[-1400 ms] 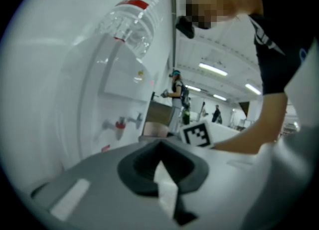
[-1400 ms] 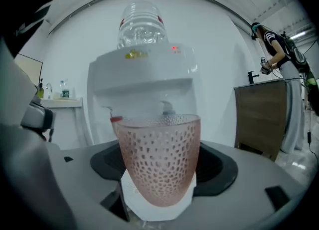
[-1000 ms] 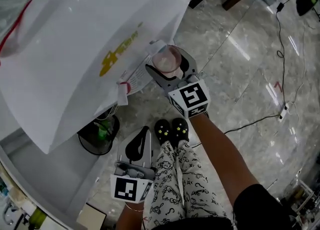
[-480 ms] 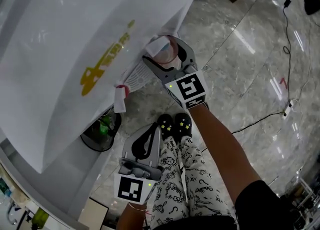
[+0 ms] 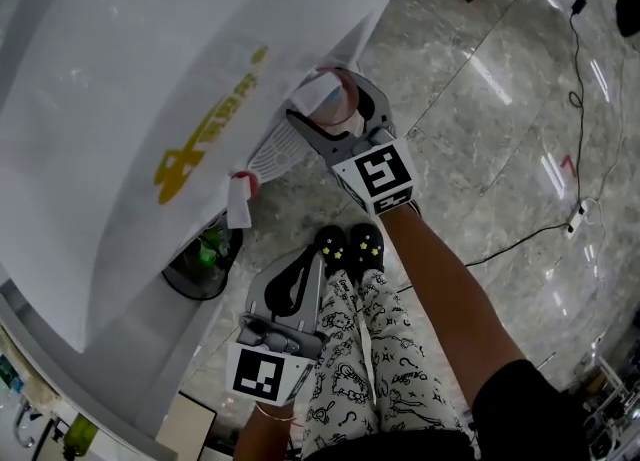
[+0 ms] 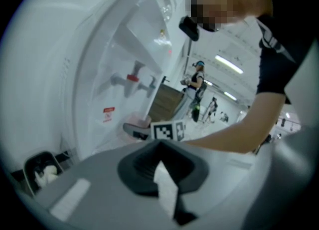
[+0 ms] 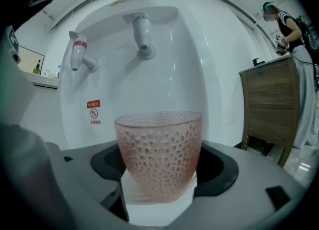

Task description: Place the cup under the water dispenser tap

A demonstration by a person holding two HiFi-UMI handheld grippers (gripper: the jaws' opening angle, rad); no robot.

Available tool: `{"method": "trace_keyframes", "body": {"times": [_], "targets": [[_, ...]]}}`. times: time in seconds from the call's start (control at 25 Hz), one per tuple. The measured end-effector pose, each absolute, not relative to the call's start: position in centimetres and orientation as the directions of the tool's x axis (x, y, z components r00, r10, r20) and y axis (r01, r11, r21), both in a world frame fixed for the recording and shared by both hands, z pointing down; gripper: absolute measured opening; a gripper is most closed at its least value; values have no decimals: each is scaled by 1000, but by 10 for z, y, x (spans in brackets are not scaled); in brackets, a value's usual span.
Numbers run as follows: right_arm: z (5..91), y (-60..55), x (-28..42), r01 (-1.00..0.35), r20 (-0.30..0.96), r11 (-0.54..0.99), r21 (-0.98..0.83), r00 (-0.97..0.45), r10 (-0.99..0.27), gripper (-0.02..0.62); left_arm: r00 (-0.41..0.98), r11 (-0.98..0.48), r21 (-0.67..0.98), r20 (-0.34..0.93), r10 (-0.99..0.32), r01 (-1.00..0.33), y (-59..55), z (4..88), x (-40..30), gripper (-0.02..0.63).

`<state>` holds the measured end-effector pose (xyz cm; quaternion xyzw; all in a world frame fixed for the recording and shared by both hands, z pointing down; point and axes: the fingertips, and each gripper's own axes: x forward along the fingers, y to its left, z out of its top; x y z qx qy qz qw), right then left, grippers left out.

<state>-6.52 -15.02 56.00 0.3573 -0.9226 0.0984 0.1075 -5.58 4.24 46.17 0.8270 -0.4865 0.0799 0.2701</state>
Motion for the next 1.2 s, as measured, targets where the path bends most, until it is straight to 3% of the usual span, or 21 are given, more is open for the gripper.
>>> {"method": "trace_keyframes", "body": {"times": [0.2, 0.56, 0.8, 0.84, 0.88, 0.92, 0.96, 1.2], "targets": [[587, -141, -60, -694, 372, 711, -115, -694, -617, 362, 519, -386, 372, 391, -760, -844, 44, 458, -51, -5], [594, -115, -38, -720, 414, 663, -204, -677, -608, 362, 489, -364, 347, 407, -772, -864, 46, 457, -58, -5], [550, -46, -2, -706, 397, 619, -343, -707, -585, 358, 471, -363, 320, 393, -790, -875, 46, 432, -57, -5], [534, -36, 5, -716, 387, 606, -347, -698, -603, 341, 469, -362, 317, 391, -792, -876, 47, 425, -56, -5], [517, -27, 14, -733, 377, 590, -338, -680, -629, 253, 467, -361, 318, 385, -796, -877, 47, 417, -54, -5], [498, -21, 23, -753, 368, 571, -328, -659, -656, 118, 467, -361, 319, 376, -800, -876, 46, 408, -52, -5], [480, -16, 32, -768, 361, 551, -328, -641, -678, 62, 466, -362, 318, 367, -805, -876, 45, 398, -49, -5], [340, 18, 61, -772, 328, 573, -276, -636, -698, 18, 468, -374, 307, 346, -813, -875, 57, 308, -33, -5]]}}
